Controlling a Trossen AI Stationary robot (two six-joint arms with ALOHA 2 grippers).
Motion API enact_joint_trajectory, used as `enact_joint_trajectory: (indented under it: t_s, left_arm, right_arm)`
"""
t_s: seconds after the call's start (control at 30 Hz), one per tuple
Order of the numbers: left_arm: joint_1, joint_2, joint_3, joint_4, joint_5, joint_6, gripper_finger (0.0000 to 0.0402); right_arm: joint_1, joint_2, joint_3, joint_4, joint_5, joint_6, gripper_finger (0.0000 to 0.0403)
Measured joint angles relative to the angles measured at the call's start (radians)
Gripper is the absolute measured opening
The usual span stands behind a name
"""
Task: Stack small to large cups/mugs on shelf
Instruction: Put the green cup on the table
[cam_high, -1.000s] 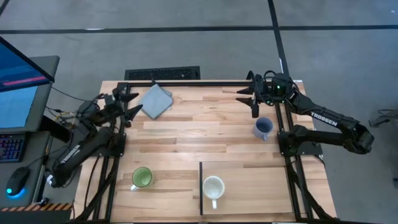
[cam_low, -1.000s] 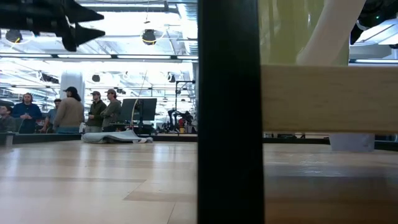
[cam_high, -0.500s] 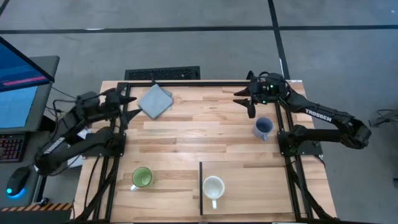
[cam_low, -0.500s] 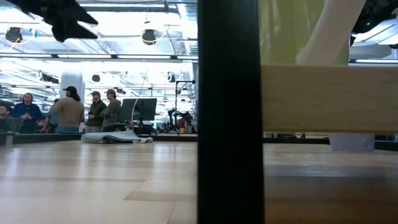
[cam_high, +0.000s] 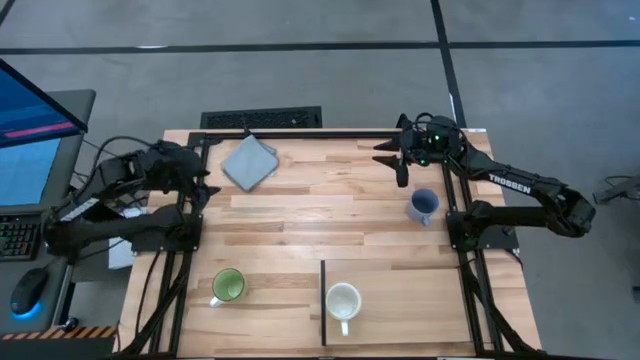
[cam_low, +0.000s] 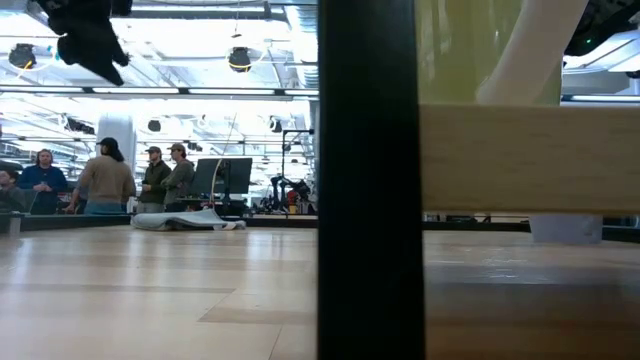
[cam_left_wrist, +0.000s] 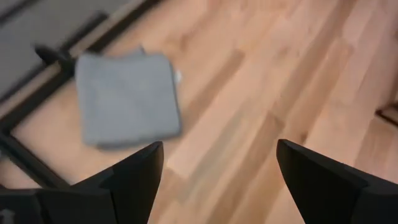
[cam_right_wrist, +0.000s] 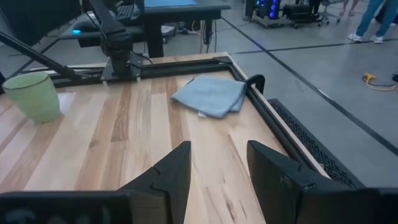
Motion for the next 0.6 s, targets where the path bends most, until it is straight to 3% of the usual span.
enact_joint_trajectory:
  t_s: [0.33, 0.6]
  left_arm:
    - [-0.262, 0.126, 0.0, -0.04, 0.003, -0.142, 0.0304]
    - [-0.514, 0.252, 0.0, -0.126, -0.016, -0.388, 0.0304]
  right_arm:
    - [0.0, 0.0, 0.0, 0.0, 0.0, 0.0, 0.0178]
    - [0.0, 0.0, 0.0, 0.0, 0.0, 0.001, 0.0178]
